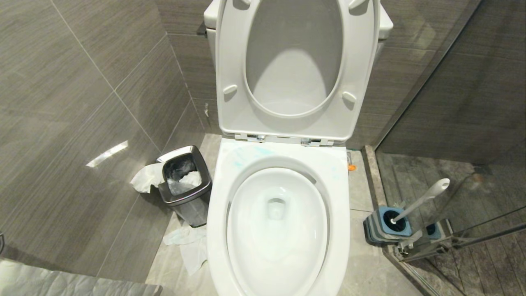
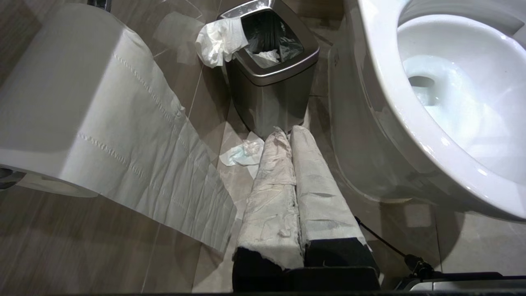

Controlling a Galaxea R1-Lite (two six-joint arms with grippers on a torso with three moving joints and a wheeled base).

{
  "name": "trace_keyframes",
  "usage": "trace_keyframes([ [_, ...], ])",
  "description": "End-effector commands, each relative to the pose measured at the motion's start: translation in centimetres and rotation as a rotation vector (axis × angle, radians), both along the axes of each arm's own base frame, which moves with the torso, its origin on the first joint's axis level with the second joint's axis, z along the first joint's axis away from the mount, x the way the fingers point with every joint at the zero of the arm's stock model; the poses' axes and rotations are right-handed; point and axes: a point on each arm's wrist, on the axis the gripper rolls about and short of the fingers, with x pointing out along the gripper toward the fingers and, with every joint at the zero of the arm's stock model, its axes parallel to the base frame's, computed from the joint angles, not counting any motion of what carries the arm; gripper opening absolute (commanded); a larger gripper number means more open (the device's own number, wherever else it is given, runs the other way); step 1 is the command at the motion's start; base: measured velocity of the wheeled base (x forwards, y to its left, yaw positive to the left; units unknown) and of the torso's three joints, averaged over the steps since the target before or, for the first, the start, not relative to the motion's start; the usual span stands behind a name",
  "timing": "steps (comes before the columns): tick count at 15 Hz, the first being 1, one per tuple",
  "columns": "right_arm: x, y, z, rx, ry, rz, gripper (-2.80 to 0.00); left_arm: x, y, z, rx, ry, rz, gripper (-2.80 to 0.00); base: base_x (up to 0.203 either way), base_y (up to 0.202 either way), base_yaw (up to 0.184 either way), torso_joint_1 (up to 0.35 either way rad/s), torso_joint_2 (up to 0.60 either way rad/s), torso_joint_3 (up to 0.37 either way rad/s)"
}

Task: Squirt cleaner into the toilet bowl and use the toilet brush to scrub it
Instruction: Pour in the cleaning agent

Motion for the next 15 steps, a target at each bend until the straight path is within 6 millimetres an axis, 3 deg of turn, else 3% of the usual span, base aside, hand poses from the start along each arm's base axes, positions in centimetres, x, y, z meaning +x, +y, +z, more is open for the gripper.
trace_keyframes([
  [1,8.8,0.0,0.2,0.019,0.214,-0.009,-2.8,0.0,0.0,-0.1,0.0,0.004,0.0,-2.8,0.0,0.0,0.0,0.0,0.0,0.0],
  [3,12.7,0.0,-0.2,0.008,0.18,0.008,-2.8,0.0,0.0,-0.1,0.0,0.004,-0.001,-2.8,0.0,0.0,0.0,0.0,0.0,0.0],
  [7,16.5,0.1,-3.4,-0.089,0.049,0.101,-2.8,0.0,0.0,0.0,0.0,0.003,0.001,-2.8,0.0,0.0,0.0,0.0,0.0,0.0],
  [13,18.5,0.1,-10.7,-0.172,-0.015,0.097,-2.8,0.0,0.0,-0.1,0.0,0.005,-0.001,-2.8,0.0,0.0,0.0,0.0,0.0,0.0],
  [15,18.8,0.0,-13.3,-0.183,0.041,0.071,-2.8,0.0,0.0,-0.1,0.0,0.005,0.001,-2.8,0.0,0.0,0.0,0.0,0.0,0.0],
])
